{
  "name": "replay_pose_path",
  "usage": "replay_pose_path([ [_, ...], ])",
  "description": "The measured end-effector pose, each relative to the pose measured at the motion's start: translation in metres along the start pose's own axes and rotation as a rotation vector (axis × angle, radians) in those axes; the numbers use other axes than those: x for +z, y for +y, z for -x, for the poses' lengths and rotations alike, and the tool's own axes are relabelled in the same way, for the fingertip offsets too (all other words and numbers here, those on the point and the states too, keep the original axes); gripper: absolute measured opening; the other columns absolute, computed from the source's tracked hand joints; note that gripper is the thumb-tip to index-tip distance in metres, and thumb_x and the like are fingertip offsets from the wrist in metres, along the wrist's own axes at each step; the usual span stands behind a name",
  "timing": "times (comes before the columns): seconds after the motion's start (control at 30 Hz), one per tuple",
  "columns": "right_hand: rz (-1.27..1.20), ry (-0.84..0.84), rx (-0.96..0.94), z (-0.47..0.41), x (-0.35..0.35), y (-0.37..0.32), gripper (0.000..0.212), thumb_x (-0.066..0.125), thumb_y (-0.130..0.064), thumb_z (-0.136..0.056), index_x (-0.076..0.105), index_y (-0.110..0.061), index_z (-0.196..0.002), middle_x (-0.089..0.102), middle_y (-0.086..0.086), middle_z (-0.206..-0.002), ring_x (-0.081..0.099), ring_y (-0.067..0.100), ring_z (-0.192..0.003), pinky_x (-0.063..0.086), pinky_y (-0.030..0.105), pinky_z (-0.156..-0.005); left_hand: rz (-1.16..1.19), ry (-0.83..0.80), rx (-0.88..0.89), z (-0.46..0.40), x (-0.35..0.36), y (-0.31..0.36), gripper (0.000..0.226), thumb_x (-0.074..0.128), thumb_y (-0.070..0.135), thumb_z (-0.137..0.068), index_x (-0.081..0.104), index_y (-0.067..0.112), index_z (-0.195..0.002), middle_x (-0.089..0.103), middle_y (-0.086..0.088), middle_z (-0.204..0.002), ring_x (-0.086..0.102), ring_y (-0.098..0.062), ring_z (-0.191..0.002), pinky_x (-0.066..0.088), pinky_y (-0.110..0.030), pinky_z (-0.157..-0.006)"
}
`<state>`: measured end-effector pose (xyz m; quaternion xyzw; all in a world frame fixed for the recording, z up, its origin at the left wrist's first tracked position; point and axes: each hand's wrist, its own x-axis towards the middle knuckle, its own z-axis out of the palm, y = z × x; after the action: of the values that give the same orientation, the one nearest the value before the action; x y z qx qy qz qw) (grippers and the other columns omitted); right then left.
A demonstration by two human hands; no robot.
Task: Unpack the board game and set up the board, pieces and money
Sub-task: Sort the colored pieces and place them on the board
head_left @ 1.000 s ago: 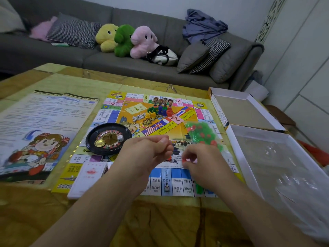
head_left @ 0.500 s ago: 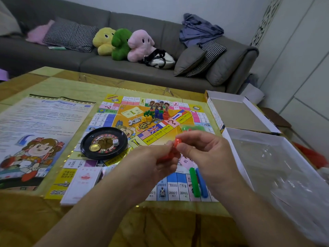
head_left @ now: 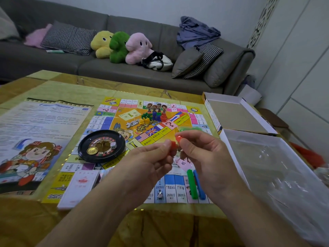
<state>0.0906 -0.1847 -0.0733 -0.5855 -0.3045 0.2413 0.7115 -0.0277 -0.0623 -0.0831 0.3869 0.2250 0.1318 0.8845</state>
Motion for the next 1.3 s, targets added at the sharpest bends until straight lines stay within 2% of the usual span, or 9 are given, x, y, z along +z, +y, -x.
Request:
replay_pose_path([
  [0.13, 0.078, -0.024, -0.062, 0.003, 0.005, 0.001, 0.026, 0.076, -0.014, -0.079, 0.080, -0.006, -0.102, 0.080, 0.009, -0.094, 0.077, 0.019, -0.091, 0.061, 0.025, -0.079, 0.021, 0.003, 0.008, 0.000, 0.001, -0.001, 0.026, 0.067, 0.015, -0.096, 0.077, -0.007, -0.106, 0.066, -0.012, -0.083, 0.064, -0.012, -0.068, 0.060, -0.022, -0.066],
  [0.27, 0.200, 0.013, -0.143, 0.002, 0.006, 0.002, 0.017, 0.080, 0.001, -0.083, 0.081, -0.009, -0.096, 0.080, 0.004, -0.090, 0.077, 0.018, -0.089, 0.061, 0.025, -0.077, 0.016, 0.040, 0.016, 0.001, 0.000, -0.003, 0.023, 0.070, 0.014, -0.095, 0.078, -0.007, -0.101, 0.067, -0.013, -0.082, 0.063, -0.012, -0.066, 0.060, -0.021, -0.061],
  [0.43, 0.247, 0.045, -0.119, 0.003, 0.003, 0.000, 0.012, 0.078, -0.005, -0.087, 0.081, -0.013, -0.096, 0.080, -0.001, -0.092, 0.076, 0.016, -0.090, 0.061, 0.025, -0.077, 0.013, 0.067, 0.060, -0.001, 0.000, -0.003, 0.025, 0.067, 0.013, -0.097, 0.076, -0.008, -0.106, 0.067, -0.020, -0.097, 0.063, -0.013, -0.068, 0.058, -0.021, -0.062],
  [0.63, 0.519, 0.016, -0.191, 0.005, 0.002, -0.003, 0.014, 0.082, -0.009, -0.087, 0.077, -0.022, -0.089, 0.076, -0.008, -0.085, 0.074, 0.016, -0.085, 0.064, 0.035, -0.070, -0.095, 0.099, 0.138, 0.000, -0.002, -0.005, 0.017, 0.069, 0.010, -0.093, 0.079, -0.001, -0.101, 0.069, -0.013, -0.083, 0.066, -0.017, -0.074, 0.057, -0.022, -0.068],
  [0.83, 0.660, 0.002, -0.180, 0.005, 0.001, -0.007, 0.009, 0.086, -0.022, -0.085, 0.078, -0.028, -0.085, 0.075, -0.014, -0.080, 0.072, 0.006, -0.081, 0.058, 0.021, -0.069, -0.179, 0.130, 0.215, 0.002, 0.002, -0.002, 0.012, 0.073, 0.008, -0.090, 0.081, 0.008, -0.099, 0.077, -0.013, -0.090, 0.069, -0.018, -0.076, 0.058, -0.026, -0.074],
  [1.03, 0.647, -0.028, -0.094, 0.003, -0.001, -0.009, 0.008, 0.085, -0.018, -0.085, 0.081, -0.025, -0.084, 0.075, -0.009, -0.071, 0.072, 0.010, -0.068, 0.057, 0.021, -0.061, -0.326, 0.113, 0.284, 0.003, 0.001, -0.003, 0.017, 0.078, 0.021, -0.079, 0.083, 0.019, -0.095, 0.079, -0.011, -0.096, 0.070, -0.023, -0.089, 0.055, -0.037, -0.085],
  [1.17, 0.574, 0.001, -0.117, 0.003, -0.002, -0.007, 0.009, 0.085, -0.016, -0.085, 0.079, -0.023, -0.082, 0.074, -0.006, -0.071, 0.071, 0.012, -0.066, 0.056, 0.022, -0.059, -0.326, 0.098, 0.233, 0.002, 0.001, -0.003, 0.020, 0.077, 0.023, -0.075, 0.083, 0.019, -0.094, 0.079, -0.010, -0.102, 0.071, -0.025, -0.096, 0.055, -0.037, -0.087],
  [1.3, 0.602, 0.019, -0.202, 0.005, -0.002, -0.004, 0.012, 0.086, -0.020, -0.084, 0.077, -0.027, -0.081, 0.073, -0.008, -0.075, 0.070, 0.013, -0.073, 0.059, 0.031, -0.064, -0.163, 0.030, 0.115, 0.001, 0.000, -0.001, 0.019, 0.074, 0.014, -0.080, 0.081, 0.006, -0.097, 0.072, -0.013, -0.090, 0.067, -0.018, -0.080, 0.057, -0.028, -0.077],
])
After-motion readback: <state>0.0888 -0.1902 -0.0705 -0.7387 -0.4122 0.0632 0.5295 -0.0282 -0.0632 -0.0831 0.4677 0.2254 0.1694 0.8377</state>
